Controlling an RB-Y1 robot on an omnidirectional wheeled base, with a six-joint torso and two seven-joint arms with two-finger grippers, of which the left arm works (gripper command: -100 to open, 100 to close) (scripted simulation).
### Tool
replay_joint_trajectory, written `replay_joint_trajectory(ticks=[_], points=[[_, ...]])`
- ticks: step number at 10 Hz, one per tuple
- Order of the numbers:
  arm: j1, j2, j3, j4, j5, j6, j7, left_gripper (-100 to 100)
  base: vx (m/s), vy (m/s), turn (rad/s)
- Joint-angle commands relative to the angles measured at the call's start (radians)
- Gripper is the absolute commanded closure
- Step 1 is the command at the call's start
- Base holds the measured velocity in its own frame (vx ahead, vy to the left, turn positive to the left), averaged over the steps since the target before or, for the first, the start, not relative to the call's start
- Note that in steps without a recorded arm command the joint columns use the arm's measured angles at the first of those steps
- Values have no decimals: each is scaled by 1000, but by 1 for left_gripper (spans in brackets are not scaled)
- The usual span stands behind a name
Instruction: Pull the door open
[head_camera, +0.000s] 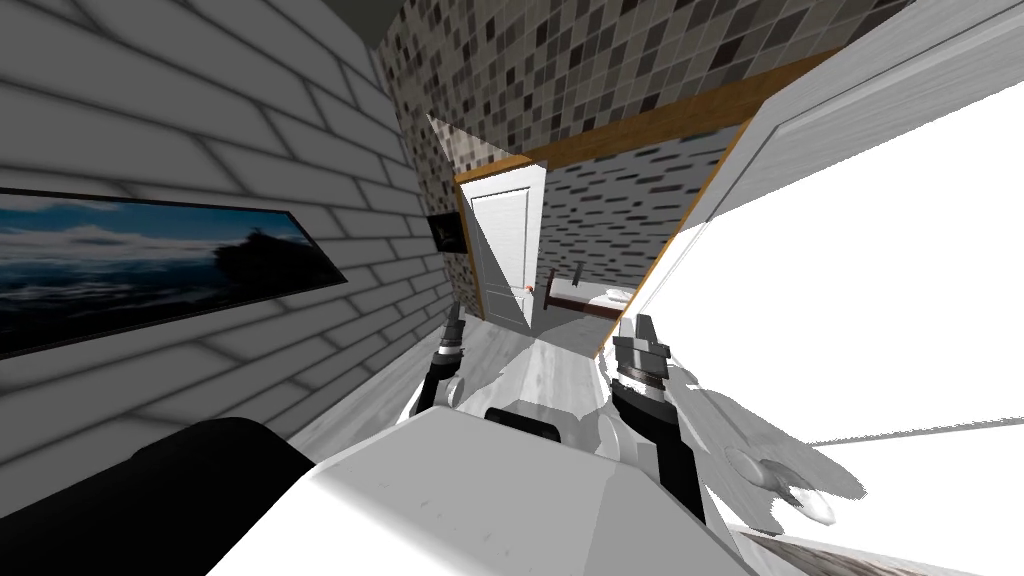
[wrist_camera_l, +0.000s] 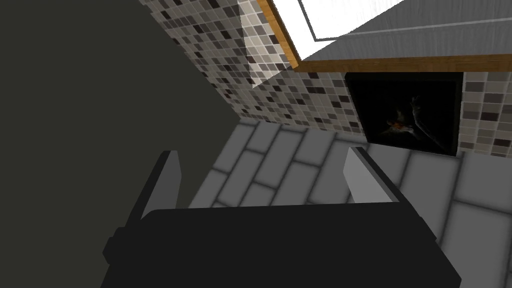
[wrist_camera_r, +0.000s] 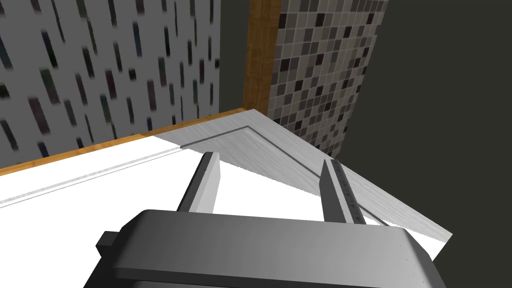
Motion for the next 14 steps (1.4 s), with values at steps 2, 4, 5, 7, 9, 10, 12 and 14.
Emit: replay_joint_trajectory(ticks=[2, 4, 5, 7, 9, 10, 12, 14], points=[[-19, 10, 12, 54, -12, -2, -49, -100, 105, -29, -62], [-30, 18, 22, 94, -21, -6, -85, -100, 92, -16, -65], [-36, 21, 27, 116, -26, -8, -104, -100, 98, -20, -75], [-48, 28, 37, 160, -36, -12, -143, -100, 98, -21, -69], [-60, 35, 47, 204, -46, -17, -182, -100, 97, -10, -77], [-66, 38, 52, 227, -52, -19, -202, -100, 94, -14, -71], [-79, 43, 63, 273, -62, -24, -243, -100, 109, -30, -70], [-85, 46, 68, 297, -68, -26, -263, -100, 66, -11, -34]])
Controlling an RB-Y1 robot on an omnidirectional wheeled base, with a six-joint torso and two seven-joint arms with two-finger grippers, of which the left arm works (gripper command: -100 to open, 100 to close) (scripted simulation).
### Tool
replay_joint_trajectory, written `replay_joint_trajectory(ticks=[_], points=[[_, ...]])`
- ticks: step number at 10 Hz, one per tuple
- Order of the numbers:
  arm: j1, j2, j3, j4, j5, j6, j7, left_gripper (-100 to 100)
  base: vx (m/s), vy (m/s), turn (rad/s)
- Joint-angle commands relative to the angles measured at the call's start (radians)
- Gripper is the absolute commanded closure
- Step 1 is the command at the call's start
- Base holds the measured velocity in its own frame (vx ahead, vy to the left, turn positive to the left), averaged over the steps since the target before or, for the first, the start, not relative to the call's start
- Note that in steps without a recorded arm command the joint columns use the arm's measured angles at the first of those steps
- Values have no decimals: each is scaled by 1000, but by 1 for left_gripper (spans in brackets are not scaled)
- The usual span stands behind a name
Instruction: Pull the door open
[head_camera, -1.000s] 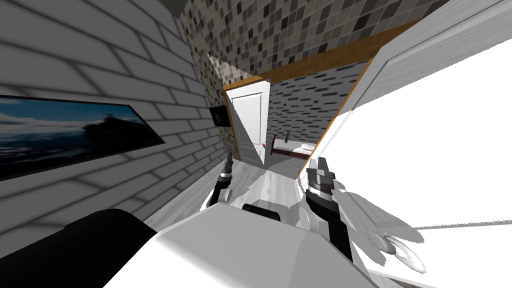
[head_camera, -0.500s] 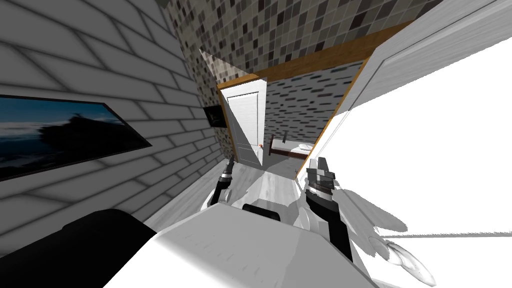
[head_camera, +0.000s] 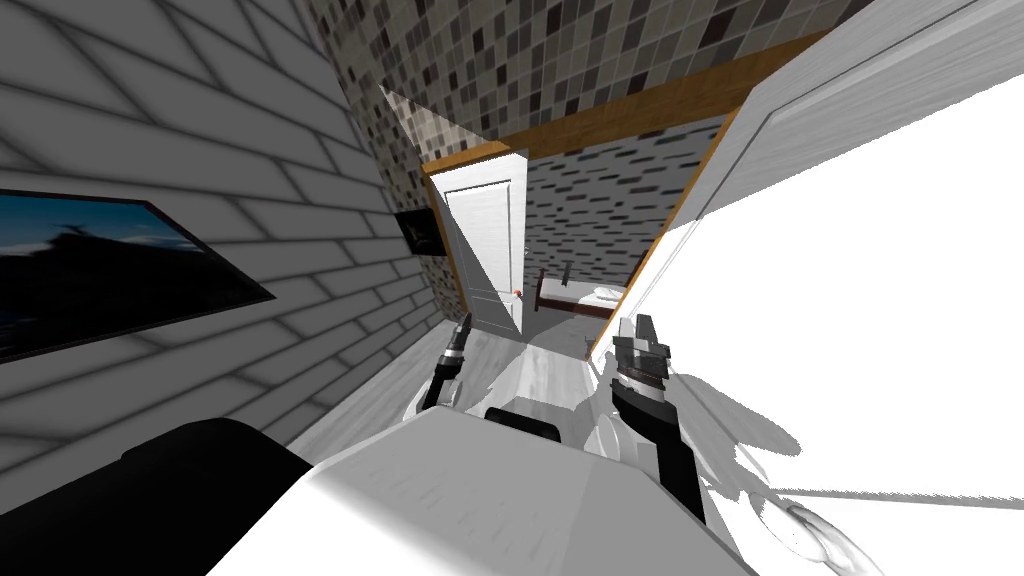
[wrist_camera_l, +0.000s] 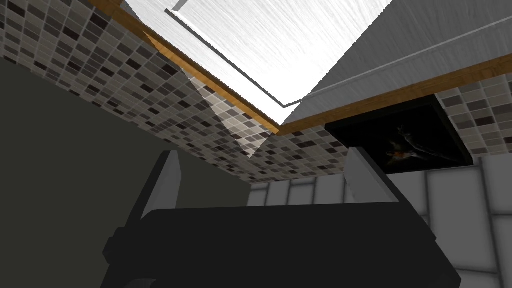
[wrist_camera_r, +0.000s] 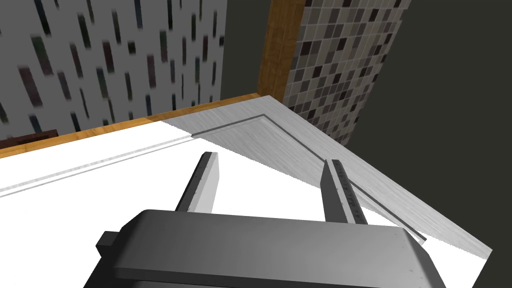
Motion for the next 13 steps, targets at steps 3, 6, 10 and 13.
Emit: replay_joint_trajectory(ticks=[3, 6, 10, 13], points=[[-24, 8, 20, 84, -19, -9, -75, -100, 89, -17, -76], [-43, 14, 36, 155, -35, -16, -138, -100, 113, -18, -81], [-69, 20, 58, 251, -57, -25, -222, -100, 101, -6, -81], [-88, 22, 74, 322, -73, -33, -284, -100, 104, -9, -74]])
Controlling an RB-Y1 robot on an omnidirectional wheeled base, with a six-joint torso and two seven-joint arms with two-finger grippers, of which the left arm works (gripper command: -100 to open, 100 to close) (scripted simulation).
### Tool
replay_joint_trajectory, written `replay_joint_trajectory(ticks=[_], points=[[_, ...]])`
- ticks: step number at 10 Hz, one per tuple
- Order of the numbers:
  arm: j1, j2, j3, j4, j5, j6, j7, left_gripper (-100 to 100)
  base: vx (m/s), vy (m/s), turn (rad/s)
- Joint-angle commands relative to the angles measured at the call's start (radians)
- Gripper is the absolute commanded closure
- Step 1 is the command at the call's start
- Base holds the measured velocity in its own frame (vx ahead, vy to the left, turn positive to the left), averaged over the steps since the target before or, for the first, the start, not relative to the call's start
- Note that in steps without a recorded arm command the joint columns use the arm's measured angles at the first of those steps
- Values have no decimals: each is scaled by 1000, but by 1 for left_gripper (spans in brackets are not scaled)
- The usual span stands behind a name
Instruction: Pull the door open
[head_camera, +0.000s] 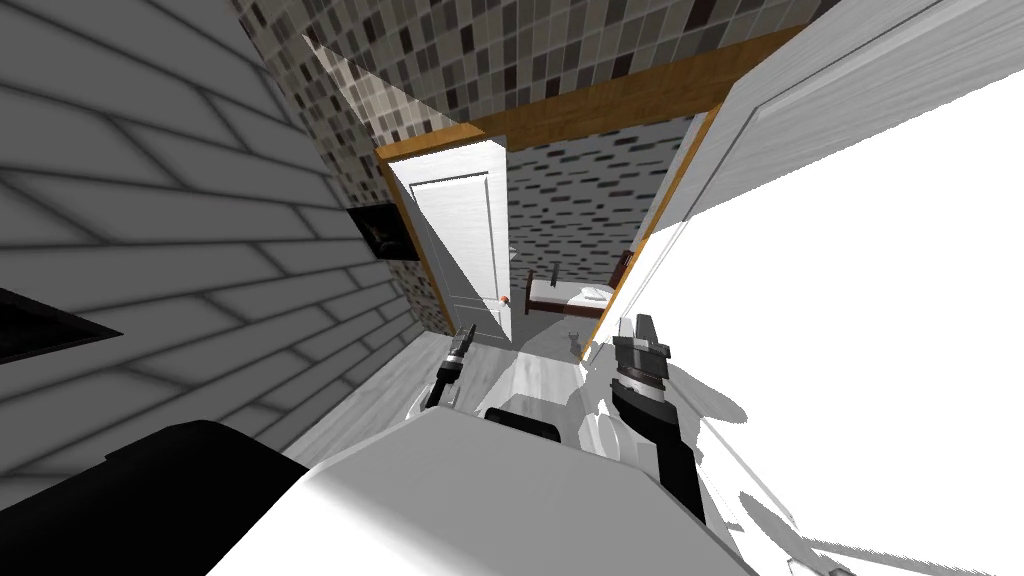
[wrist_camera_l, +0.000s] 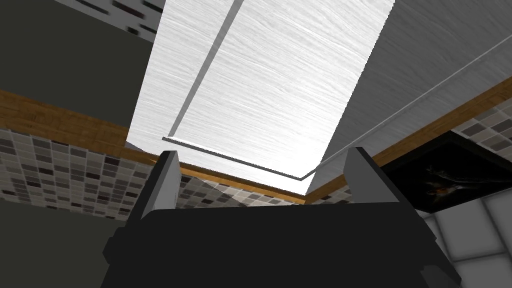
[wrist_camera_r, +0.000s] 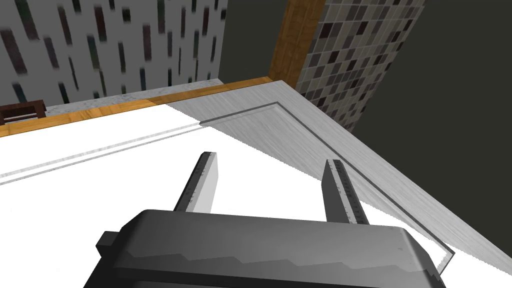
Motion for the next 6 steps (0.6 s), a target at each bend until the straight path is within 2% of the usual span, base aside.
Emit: replay_joint_trajectory(ticks=[1, 6], points=[[-5, 1, 8, 34, -9, -5, -35, -100, 116, -20, -81], [-35, 3, 34, 147, -35, -16, -134, -100, 104, -2, -76]])
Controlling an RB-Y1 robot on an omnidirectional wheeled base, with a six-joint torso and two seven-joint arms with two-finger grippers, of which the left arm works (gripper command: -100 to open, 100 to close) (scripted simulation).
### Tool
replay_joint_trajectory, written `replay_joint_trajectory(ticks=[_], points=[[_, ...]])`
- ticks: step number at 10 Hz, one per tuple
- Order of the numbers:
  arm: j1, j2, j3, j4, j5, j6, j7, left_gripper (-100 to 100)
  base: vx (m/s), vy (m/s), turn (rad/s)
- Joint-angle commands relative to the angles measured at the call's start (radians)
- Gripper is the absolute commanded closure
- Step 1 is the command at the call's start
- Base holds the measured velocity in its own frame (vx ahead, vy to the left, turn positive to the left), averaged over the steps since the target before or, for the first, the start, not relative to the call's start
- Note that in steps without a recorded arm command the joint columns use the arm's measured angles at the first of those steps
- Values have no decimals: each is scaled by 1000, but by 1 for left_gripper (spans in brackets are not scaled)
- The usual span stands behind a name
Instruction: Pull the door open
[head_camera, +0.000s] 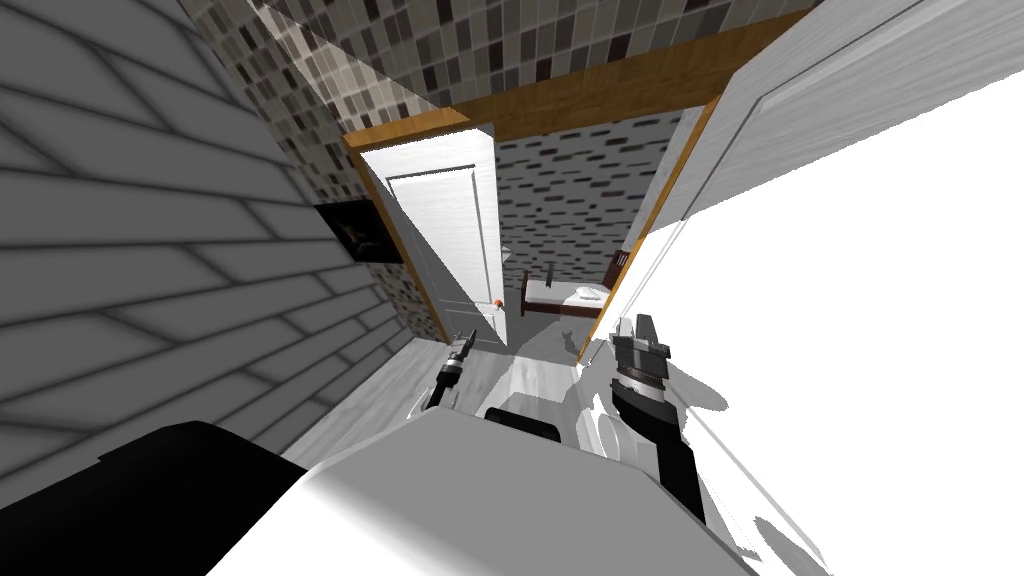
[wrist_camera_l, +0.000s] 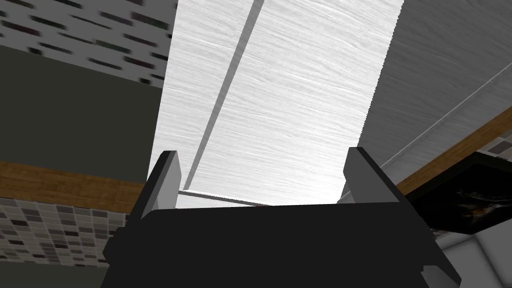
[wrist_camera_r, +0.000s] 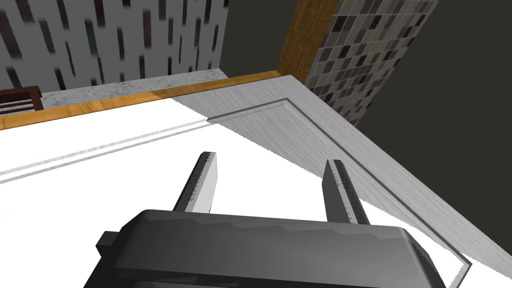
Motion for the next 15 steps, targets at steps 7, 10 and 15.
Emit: replay_joint_trajectory(ticks=[7, 10, 15], points=[[-44, 2, 37, 157, -35, -15, -139, -100, 101, 1, -64], [-63, 0, 53, 226, -51, -22, -200, -100, 102, 8, -68], [-89, -3, 75, 324, -73, -32, -287, -100, 116, 12, -66]])
